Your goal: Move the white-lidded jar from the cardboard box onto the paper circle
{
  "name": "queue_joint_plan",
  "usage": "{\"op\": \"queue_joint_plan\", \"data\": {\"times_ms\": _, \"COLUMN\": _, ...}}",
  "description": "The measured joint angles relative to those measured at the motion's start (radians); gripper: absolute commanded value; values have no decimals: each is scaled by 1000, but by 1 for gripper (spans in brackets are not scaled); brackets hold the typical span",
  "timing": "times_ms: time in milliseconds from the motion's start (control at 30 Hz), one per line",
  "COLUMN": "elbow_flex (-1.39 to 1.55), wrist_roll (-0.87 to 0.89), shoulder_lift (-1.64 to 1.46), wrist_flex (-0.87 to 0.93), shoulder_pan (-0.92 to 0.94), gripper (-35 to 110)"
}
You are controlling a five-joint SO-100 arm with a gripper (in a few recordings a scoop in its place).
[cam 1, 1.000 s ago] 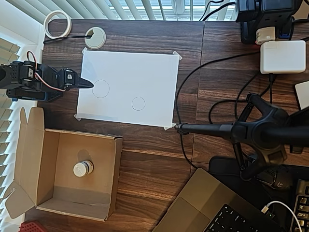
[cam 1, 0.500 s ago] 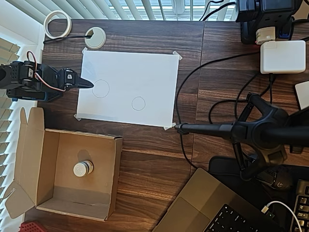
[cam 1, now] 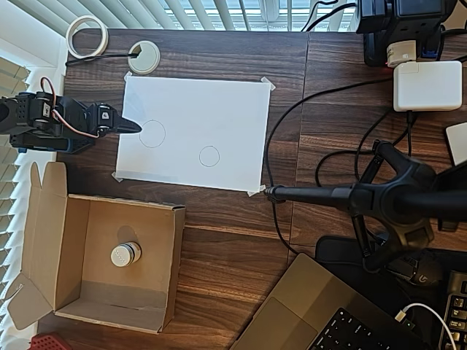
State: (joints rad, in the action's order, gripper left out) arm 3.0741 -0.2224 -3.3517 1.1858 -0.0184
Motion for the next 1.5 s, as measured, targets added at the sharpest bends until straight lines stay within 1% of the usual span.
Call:
{"op": "queue_joint_plan", "data": {"times_ms": 600, "elbow_flex": 0, "wrist_roll": -2, "shoulder_lift": 0, "wrist_flex": 0, "shoulder_pan": 0, "gripper": 0}}
{"op": "queue_joint_plan", "data": {"times_ms": 800, "elbow_flex": 0, "wrist_roll": -55, "shoulder_lift": 0, "wrist_flex": 0, "shoulder_pan": -48, "gripper": 0}}
{"op": "queue_joint_plan", "data": {"times_ms": 900, "elbow_flex": 0, "wrist_roll": -69, "shoulder_lift": 0, "wrist_flex": 0, "shoulder_pan": -66, "gripper": 9}}
{"op": "queue_joint_plan", "data": {"times_ms": 967, "elbow_flex": 0, "wrist_roll": -109, "shoulder_lift": 0, "wrist_flex": 0, "shoulder_pan": -46, "gripper": 20}}
{"op": "queue_joint_plan", "data": {"times_ms": 1067, "elbow_flex": 12, "wrist_roll": -268, "shoulder_lift": 0, "wrist_flex": -18, "shoulder_pan": -37, "gripper": 23}}
{"op": "queue_joint_plan", "data": {"times_ms": 1133, "elbow_flex": 14, "wrist_roll": -337, "shoulder_lift": 5, "wrist_flex": -51, "shoulder_pan": -37, "gripper": 25}}
{"op": "queue_joint_plan", "data": {"times_ms": 1267, "elbow_flex": -26, "wrist_roll": -377, "shoulder_lift": 41, "wrist_flex": -140, "shoulder_pan": -11, "gripper": 30}}
{"op": "queue_joint_plan", "data": {"times_ms": 1333, "elbow_flex": -72, "wrist_roll": -383, "shoulder_lift": 89, "wrist_flex": -169, "shoulder_pan": 2, "gripper": 33}}
{"op": "queue_joint_plan", "data": {"times_ms": 1433, "elbow_flex": -163, "wrist_roll": -407, "shoulder_lift": 186, "wrist_flex": -213, "shoulder_pan": 18, "gripper": 33}}
{"op": "queue_joint_plan", "data": {"times_ms": 1500, "elbow_flex": -232, "wrist_roll": -448, "shoulder_lift": 242, "wrist_flex": -236, "shoulder_pan": 46, "gripper": 35}}
